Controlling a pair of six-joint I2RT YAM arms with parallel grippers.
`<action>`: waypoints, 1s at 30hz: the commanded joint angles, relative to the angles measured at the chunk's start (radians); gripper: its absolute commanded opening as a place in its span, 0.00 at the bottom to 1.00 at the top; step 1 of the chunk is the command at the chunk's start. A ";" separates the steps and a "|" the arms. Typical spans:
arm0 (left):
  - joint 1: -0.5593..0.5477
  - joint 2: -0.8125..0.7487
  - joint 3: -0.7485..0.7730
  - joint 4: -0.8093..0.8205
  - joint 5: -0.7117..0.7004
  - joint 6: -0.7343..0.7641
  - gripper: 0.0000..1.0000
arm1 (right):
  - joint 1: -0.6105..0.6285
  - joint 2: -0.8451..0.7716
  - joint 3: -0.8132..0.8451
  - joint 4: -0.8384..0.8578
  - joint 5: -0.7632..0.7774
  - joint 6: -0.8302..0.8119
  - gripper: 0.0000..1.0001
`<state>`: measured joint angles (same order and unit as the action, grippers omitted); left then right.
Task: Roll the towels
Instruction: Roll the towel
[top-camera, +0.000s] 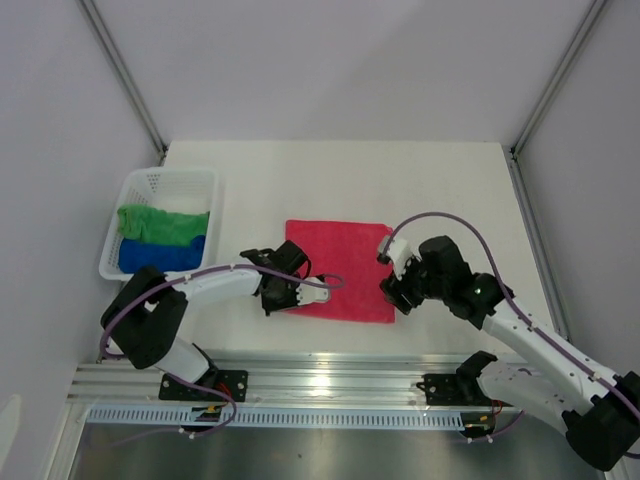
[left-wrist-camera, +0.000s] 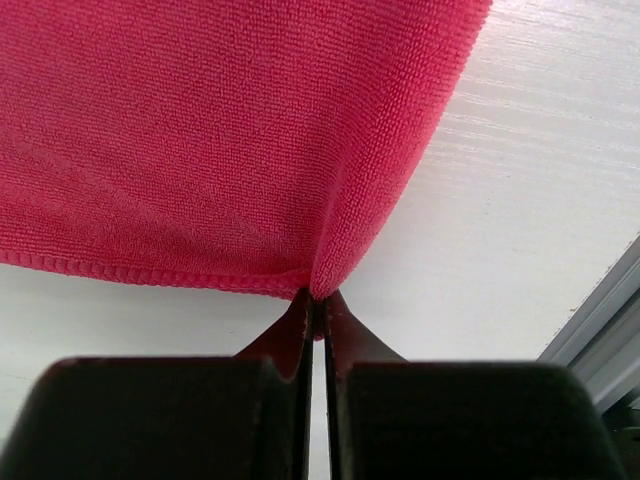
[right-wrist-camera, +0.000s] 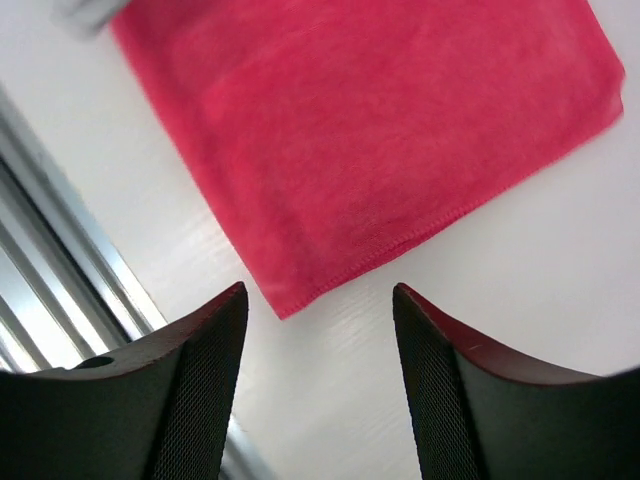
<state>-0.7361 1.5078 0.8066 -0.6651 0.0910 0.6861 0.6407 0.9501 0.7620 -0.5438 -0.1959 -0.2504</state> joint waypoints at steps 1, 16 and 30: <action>0.020 -0.027 -0.017 -0.024 0.049 -0.072 0.01 | 0.005 -0.091 -0.076 -0.030 -0.172 -0.444 0.64; 0.024 -0.031 -0.004 -0.021 0.067 -0.066 0.01 | 0.086 0.130 -0.228 0.143 -0.099 -0.702 0.56; 0.024 -0.020 0.000 -0.045 0.061 -0.073 0.01 | 0.146 0.252 -0.245 0.160 -0.082 -0.664 0.51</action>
<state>-0.7174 1.4921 0.7948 -0.6739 0.1200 0.6296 0.7677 1.1801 0.5171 -0.3958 -0.2855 -0.9150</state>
